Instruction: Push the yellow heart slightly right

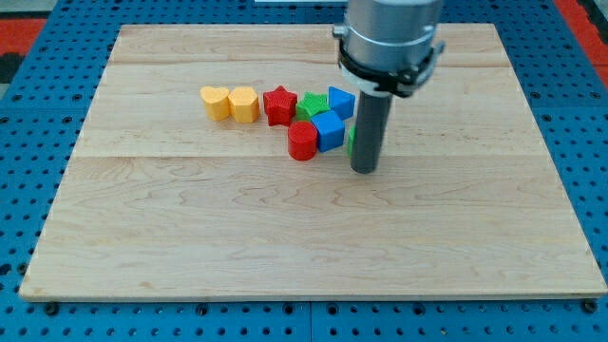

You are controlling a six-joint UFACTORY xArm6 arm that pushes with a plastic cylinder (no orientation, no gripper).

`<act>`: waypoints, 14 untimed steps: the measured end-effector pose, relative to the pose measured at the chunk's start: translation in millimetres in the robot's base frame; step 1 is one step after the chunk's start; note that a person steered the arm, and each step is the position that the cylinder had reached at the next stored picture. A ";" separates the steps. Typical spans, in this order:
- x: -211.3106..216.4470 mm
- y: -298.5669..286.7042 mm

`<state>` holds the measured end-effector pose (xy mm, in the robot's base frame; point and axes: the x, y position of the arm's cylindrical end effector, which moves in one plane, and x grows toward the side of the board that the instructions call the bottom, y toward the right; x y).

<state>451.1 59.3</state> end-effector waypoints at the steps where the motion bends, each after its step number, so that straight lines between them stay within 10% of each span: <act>1: -17.0 -13.6; 6: 38.8 -1.3; 8: -12.5 -238.9; 9: -52.3 -256.2; 14: -91.1 -188.5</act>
<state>360.0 -129.3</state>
